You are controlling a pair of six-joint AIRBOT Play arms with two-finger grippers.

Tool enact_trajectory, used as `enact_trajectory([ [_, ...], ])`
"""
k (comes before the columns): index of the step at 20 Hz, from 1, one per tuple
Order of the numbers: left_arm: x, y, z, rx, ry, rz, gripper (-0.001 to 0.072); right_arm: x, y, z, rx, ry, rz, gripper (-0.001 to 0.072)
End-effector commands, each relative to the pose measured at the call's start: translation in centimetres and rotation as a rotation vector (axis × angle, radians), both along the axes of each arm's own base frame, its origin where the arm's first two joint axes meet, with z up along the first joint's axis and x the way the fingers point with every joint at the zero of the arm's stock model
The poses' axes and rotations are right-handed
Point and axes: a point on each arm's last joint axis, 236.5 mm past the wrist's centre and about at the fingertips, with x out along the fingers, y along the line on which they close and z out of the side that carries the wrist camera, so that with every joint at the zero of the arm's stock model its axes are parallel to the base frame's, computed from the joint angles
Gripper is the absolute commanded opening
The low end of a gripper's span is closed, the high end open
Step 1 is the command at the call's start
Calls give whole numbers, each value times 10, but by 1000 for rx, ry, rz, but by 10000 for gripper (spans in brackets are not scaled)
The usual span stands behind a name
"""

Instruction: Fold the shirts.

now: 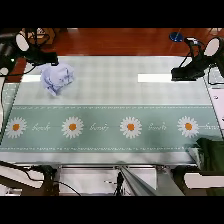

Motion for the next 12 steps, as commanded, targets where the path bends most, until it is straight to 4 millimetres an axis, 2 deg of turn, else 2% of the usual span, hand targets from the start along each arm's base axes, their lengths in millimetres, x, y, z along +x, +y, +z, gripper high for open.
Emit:
enact_trajectory([
  [1, -3, 7, -47, 5, 97, 10, 693, -2, -5, -1, -23, 11, 3, 491],
  [3, -17, 7, -79, 4, 205, 10, 688, -3, -5, -1, -23, 12, 3, 491],
  [4, -26, 7, -92, 3, 258, 11, 624, -3, -5, -1, -22, 14, 3, 491],
  [5, -35, 7, -103, 3, 311, 10, 316, -3, -5, -1, -23, 14, 3, 491],
  [6, -40, 7, -107, 7, 336, -1, 39, -3, -5, -1, -22, 14, 3, 490],
  [7, -41, 7, -105, 8, 337, -3, 31, -3, -5, -1, -22, 15, 3, 490],
  [8, -38, 7, -95, 8, 322, -3, 32, -4, -5, -1, -23, 18, 3, 489],
  [9, -30, 7, -75, 9, 281, -3, 31, -5, -5, -1, -23, 24, 4, 481],
  [10, -19, 7, -49, 9, 221, -2, 31, -8, -5, -2, -23, 33, 7, 439],
  [12, 3, -4, 30, -27, 45, -5, 31, -17, -4, -3, -24, 72, 18, 327],
])
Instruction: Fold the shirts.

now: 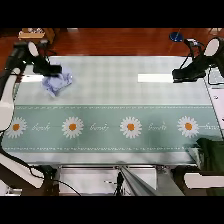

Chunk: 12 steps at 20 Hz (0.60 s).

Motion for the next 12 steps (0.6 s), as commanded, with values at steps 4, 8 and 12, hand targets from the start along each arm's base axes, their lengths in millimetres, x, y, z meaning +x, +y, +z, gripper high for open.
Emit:
enact_trajectory([
  [4, 0, -60, 270, -150, -552, -83, 31, -39, 1, 9, -8, 125, 64, 327],
  [8, -92, -116, 399, -275, -798, -216, 32, -57, 4, 36, -1, 113, 66, 327],
  [12, -179, -159, 466, -352, -936, -362, 32, -74, 3, 75, -10, 46, 65, 328],
])
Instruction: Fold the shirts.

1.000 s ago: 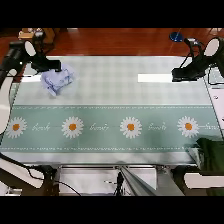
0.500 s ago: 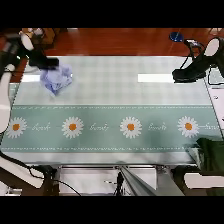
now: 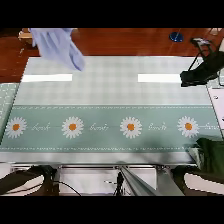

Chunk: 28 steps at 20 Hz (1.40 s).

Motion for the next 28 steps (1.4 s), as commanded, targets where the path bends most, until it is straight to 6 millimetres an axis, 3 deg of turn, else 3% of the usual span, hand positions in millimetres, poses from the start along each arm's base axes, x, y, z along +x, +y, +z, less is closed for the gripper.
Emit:
enact_trajectory([
  [1, -80, -34, 61, -51, -141, -135, 32, -20, 0, 31, -5, -39, 5, 328],
  [5, -119, -68, 74, -70, -170, -259, 32, -35, 1, 67, -9, -129, 7, 328],
  [7, -128, -89, 63, -63, -130, -324, 32, -41, 0, 80, -12, -168, 7, 329],
  [9, -134, -114, 38, -61, -52, -387, 32, -47, -4, 89, -30, -189, 1, 329],
  [16, -152, -214, -103, 47, 301, -574, 32, -56, -8, 99, -50, -207, -6, 329],
  [20, -165, -266, -171, 139, 428, -657, 32, -55, -4, 99, -33, -207, 0, 330],
  [23, -160, -295, -225, 199, 515, -675, 32, -55, -1, 98, -22, -207, 4, 357],
  [27, -158, -329, -312, 254, 670, -702, 33, -55, 9, 99, 13, -209, 37, 363],
  [28, -158, -332, -327, 271, 691, -725, 59, -55, 11, 99, 18, -210, 47, 364],
])
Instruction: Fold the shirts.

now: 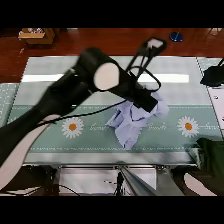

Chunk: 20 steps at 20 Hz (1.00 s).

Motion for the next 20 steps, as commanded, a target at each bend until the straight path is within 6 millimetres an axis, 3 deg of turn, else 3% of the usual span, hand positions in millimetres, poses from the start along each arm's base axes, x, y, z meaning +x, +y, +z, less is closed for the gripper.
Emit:
enact_trajectory([
  [1, -3, -17, -64, 74, 96, -53, 297, 0, 8, 1, 19, -5, 36, 415],
  [2, 1, -10, -67, 87, 116, -31, 609, 1, 8, 1, 18, -9, 39, 496],
  [3, 8, 1, -63, 96, 133, -4, 712, 4, 7, 2, 14, -19, 39, 498],
  [7, 46, 86, -13, 154, 123, 48, 712, 13, 6, 1, 7, -53, 46, 537],
  [9, 55, 141, 10, 179, 132, 102, 712, 11, 6, -16, 7, -16, 52, 537],
  [11, 58, 186, 16, 184, 152, 187, 712, 2, 6, -46, 8, 60, 60, 537],
  [13, 44, 219, -1, 204, 212, 238, 712, -12, 7, -82, 10, 150, 74, 538],
  [15, 13, 235, -32, 199, 313, 237, 712, -25, 8, -114, 15, 221, 89, 540],
  [17, -19, 234, -67, 143, 426, 249, 712, -31, 10, -134, 22, 252, 90, 539],
  [20, -61, 212, -112, 9, 607, 261, 712, -26, 14, -141, 38, 230, 92, 539],
])
